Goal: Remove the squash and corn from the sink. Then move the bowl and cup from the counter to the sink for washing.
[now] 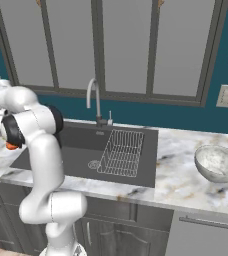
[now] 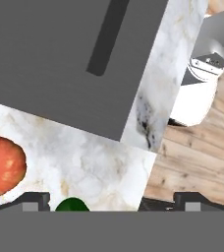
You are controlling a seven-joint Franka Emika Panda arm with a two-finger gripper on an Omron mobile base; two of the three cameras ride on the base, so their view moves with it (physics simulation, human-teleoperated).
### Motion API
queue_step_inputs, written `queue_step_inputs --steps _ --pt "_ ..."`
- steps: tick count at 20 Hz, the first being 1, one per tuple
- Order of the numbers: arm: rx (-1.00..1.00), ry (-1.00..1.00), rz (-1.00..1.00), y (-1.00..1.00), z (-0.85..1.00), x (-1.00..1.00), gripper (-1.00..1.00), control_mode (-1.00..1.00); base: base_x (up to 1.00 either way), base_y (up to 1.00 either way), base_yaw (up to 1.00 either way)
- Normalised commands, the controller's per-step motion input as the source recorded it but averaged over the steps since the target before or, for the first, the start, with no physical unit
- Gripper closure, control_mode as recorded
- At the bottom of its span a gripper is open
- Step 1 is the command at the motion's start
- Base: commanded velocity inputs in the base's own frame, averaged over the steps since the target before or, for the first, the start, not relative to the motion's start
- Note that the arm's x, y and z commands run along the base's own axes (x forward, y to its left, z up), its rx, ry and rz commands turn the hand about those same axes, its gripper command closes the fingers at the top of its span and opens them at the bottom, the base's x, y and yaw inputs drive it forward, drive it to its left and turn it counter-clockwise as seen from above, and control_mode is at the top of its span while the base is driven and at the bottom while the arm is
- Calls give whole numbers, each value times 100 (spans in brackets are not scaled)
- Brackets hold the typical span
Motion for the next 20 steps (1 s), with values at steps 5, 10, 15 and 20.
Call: queue_step_inputs --steps 5,10,15,20 --pt "4 -17 12 -18 0 -25 -100 -100 0 0 0" --pt "7 -25 17 -17 0 -30 -100 -100 0 0 0" --pt "10 -16 7 -23 8 -17 -100 -100 0 0 0" --pt "18 -1 1 -14 19 -6 -100 -100 0 0 0"
